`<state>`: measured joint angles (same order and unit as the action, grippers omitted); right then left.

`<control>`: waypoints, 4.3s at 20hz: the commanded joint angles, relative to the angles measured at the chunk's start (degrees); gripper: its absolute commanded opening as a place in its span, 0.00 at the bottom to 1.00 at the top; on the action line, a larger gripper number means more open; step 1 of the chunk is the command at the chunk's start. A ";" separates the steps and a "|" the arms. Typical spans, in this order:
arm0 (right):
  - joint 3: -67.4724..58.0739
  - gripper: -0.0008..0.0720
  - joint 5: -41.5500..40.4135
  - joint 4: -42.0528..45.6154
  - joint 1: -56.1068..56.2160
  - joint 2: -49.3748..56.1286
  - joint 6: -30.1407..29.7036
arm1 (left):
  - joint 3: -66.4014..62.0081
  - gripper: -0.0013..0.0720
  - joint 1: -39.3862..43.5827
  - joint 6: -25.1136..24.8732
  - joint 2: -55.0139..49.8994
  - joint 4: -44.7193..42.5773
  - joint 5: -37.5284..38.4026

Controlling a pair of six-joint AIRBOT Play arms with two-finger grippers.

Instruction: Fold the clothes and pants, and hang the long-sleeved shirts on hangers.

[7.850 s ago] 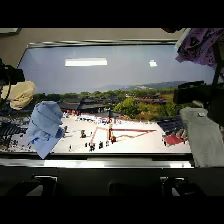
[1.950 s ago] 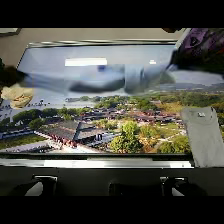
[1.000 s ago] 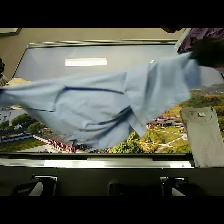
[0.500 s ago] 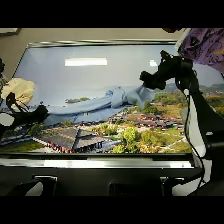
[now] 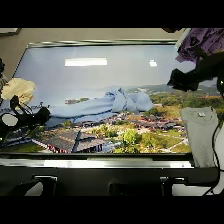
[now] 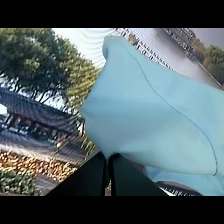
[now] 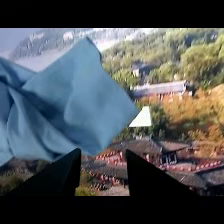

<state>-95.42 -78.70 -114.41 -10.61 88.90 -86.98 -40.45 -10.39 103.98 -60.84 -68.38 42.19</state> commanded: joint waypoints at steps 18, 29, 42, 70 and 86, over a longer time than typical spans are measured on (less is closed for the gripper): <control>39.47 0.58 52.30 -23.19 41.05 -1.03 9.97 | -0.07 0.04 0.00 0.00 -0.15 0.07 1.92; 30.93 0.58 54.27 -22.49 41.05 8.41 14.78 | -0.07 0.04 0.00 -0.02 -0.17 0.04 1.84; 28.06 0.06 48.24 -16.55 30.12 -5.99 11.41 | -9.88 0.04 -0.07 -2.73 -0.11 0.07 3.69; -19.43 0.06 19.34 -9.79 4.76 -8.61 7.10 | -53.00 0.04 -1.29 -3.43 0.44 -1.31 26.27; -19.50 0.43 19.02 -11.26 20.13 26.82 13.62 | -37.88 0.04 1.03 -3.45 -28.55 -2.56 9.49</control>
<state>-114.85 -55.31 -122.93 11.25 116.18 -72.77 -78.19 -9.74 100.53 -88.12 -71.07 50.89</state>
